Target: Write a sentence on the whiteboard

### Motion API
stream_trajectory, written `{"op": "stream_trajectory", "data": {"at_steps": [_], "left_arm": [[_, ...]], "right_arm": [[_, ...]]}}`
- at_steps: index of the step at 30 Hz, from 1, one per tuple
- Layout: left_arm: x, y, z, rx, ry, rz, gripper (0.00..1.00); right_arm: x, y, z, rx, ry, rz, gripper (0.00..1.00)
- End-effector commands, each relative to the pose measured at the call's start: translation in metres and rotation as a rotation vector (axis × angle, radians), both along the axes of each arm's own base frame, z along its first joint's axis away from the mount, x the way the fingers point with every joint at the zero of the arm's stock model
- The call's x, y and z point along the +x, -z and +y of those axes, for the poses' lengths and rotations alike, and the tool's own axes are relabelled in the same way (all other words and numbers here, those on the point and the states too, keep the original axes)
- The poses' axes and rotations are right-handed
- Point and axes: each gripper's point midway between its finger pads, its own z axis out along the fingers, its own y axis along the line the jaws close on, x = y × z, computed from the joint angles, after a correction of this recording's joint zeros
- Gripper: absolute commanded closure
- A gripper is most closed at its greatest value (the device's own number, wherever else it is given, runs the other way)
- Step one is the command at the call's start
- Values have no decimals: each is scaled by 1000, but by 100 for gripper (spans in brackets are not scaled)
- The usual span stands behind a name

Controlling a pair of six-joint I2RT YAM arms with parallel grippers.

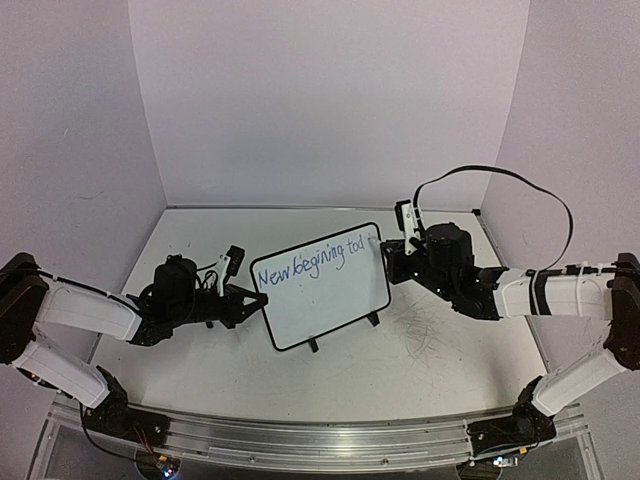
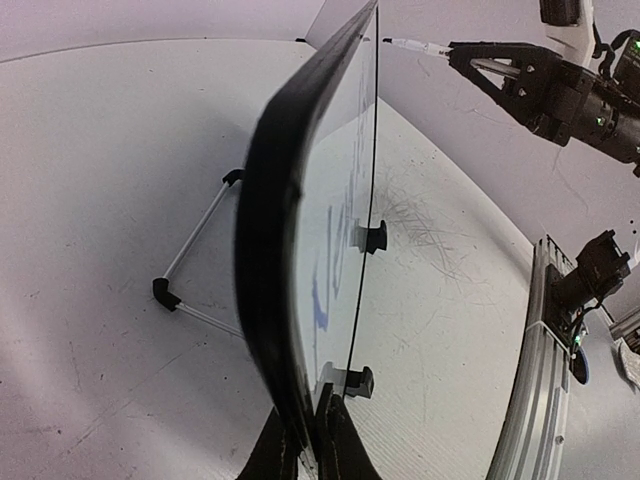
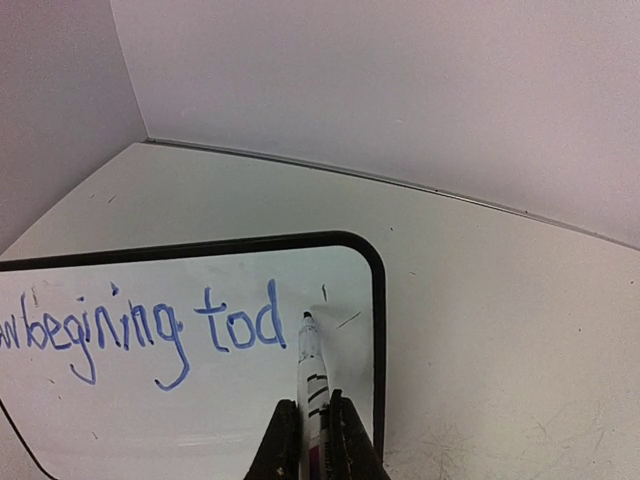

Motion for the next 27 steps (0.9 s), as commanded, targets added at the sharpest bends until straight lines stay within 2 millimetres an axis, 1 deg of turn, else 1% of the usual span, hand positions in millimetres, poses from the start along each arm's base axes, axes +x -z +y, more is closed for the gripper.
{"op": "stream_trajectory", "data": {"at_steps": [1, 8, 14, 20, 27], "left_arm": [[10, 16, 14, 84, -68, -11, 100], [9, 15, 14, 85, -69, -12, 100], [9, 15, 15, 84, -71, -15, 100], [9, 16, 15, 86, -70, -12, 100], [9, 15, 15, 85, -73, -14, 100]], "right_arm": [[14, -21, 0, 33, 42, -50, 100], [17, -21, 4, 33, 38, -50, 100], [16, -25, 8, 34, 17, -63, 100], [13, -16, 14, 24, -20, -37, 100], [6, 0, 13, 13, -38, 11, 100]]}}
